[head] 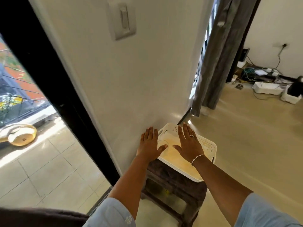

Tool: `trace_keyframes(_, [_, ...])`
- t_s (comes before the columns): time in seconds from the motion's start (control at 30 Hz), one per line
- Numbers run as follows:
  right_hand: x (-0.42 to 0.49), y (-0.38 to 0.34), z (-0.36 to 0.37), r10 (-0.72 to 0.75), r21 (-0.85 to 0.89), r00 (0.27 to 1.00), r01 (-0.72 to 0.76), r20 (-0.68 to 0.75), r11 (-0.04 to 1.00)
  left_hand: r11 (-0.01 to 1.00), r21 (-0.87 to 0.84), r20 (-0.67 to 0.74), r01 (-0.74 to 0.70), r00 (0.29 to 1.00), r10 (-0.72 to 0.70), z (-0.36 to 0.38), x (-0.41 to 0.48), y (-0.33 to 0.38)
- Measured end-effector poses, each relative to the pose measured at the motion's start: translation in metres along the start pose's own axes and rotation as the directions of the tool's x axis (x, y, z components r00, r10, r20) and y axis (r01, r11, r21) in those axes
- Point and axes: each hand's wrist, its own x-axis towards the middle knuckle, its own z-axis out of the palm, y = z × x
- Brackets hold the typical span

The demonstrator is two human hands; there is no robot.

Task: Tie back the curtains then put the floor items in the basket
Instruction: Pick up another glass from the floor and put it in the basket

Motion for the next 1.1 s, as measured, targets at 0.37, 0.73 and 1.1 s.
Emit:
trace_keyframes(0.37, [-0.089, -0.026, -0.034, -0.193, 0.042, 0.98, 0.195, -0.046, 0.98, 0.966, -0.09, -0.129, 0.241, 0.959, -0.251, -0.002, -0.143, 0.048])
trace_keyframes(0.73, [-0.215, -0.114, -0.038, -0.508, 0.026, 0.861, 0.508, -0.024, 0.861, 0.873, -0.094, -0.24, 0.478, 0.84, -0.486, 0.022, -0.351, 0.056])
trace_keyframes(1.1, [-0.375, -0.297, -0.042, -0.79, 0.141, 0.613, 0.784, -0.018, 0.605, 0.59, -0.174, -0.251, 0.788, 0.544, -0.8, 0.04, -0.611, 0.009])
